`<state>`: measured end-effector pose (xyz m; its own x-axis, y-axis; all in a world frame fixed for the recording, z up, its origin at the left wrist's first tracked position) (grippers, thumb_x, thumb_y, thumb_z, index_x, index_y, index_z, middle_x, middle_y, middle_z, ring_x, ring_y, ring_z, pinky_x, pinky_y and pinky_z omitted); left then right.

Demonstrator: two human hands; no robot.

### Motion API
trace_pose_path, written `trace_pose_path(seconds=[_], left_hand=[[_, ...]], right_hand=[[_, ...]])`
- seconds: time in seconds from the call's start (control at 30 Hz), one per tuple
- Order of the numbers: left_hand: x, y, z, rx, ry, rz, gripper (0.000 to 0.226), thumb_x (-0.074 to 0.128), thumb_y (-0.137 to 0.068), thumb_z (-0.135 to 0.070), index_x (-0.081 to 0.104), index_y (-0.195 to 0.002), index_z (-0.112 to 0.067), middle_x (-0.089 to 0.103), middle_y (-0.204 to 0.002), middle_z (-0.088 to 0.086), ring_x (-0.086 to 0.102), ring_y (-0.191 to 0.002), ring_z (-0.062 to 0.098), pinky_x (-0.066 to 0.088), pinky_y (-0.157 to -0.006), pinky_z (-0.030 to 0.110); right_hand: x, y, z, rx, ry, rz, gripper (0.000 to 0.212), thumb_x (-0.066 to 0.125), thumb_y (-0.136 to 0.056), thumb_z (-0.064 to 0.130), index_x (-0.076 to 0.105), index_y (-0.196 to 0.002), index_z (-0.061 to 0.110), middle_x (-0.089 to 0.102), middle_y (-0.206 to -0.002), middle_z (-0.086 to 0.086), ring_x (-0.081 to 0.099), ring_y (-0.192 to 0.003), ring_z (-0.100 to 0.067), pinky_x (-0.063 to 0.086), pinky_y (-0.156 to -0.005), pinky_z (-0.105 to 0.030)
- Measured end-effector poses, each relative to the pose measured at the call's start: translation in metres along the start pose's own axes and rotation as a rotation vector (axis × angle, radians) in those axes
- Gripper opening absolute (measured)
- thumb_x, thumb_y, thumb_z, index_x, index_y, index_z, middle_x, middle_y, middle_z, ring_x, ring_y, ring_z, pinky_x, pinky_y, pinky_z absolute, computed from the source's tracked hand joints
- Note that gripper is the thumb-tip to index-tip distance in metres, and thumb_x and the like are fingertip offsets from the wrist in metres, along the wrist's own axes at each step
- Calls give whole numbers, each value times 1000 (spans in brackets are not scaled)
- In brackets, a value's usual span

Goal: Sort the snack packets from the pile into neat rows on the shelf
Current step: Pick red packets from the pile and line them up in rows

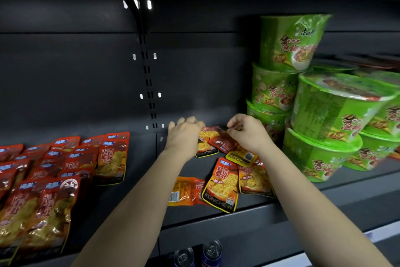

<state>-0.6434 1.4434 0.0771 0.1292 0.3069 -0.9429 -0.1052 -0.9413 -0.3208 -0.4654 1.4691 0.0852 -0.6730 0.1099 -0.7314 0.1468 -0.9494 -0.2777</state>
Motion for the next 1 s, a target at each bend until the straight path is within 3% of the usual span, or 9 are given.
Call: trace_pose_path(seconds=[0.13,0.23,0.4,0.63,0.87,1.0], left_hand=[[4,1,2,8,57,-42,29,60,-88,-7,67,-107,-27,57,-121,-7,46,-115,18,32,-93,34],[3,0,8,0,159,-90,14,59,-90,-13,68,-91,-24,60,-109,-9,49,-109,16,33,-85,30],[-8,0,17,13,323,-214,8,54,-94,-13,62,-92,-15,55,-95,-5,54,-95,16,42,-78,27],[-24,9,13,35,338,-439,7,57,-93,-17,62,-95,-13,61,-95,-1,57,-93,17,49,-75,35],[-20,14,10,205,384,-445,4,68,-84,-14,68,-86,-17,63,-87,-8,56,-89,14,51,-70,37],[-15,13,9,302,512,-375,6,75,-79,-13,75,-82,-17,64,-84,-11,53,-88,10,47,-75,26]], right_hand=[[3,1,0,1,-19,-1,6,65,-86,15,63,-91,18,65,-86,4,58,-77,-10,38,-64,-19],[6,0,0,4,-23,4,6,65,-87,17,61,-87,21,64,-80,5,55,-68,-5,36,-56,-14],[8,-2,3,83,-262,101,2,58,-92,13,58,-92,14,68,-70,-5,65,-54,-15,48,-48,-21],[14,-7,23,179,-581,227,15,48,-100,31,50,-96,17,71,-80,-15,72,-69,-25,59,-58,-30],[21,-12,25,291,-775,218,33,46,-100,37,55,-110,7,70,-93,-21,72,-82,-29,60,-69,-34],[20,-13,20,259,-905,211,16,62,-93,24,60,-99,10,68,-90,-12,70,-79,-23,60,-73,-33]])
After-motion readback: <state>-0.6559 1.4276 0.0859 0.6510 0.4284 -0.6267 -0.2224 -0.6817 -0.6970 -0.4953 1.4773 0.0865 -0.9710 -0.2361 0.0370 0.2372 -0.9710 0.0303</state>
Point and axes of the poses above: each hand's wrist, its own y-axis away from the middle knuckle, its own x-axis out of the palm, z = x × y, the point moved 1 cm from there along -y, towards the middle knuckle
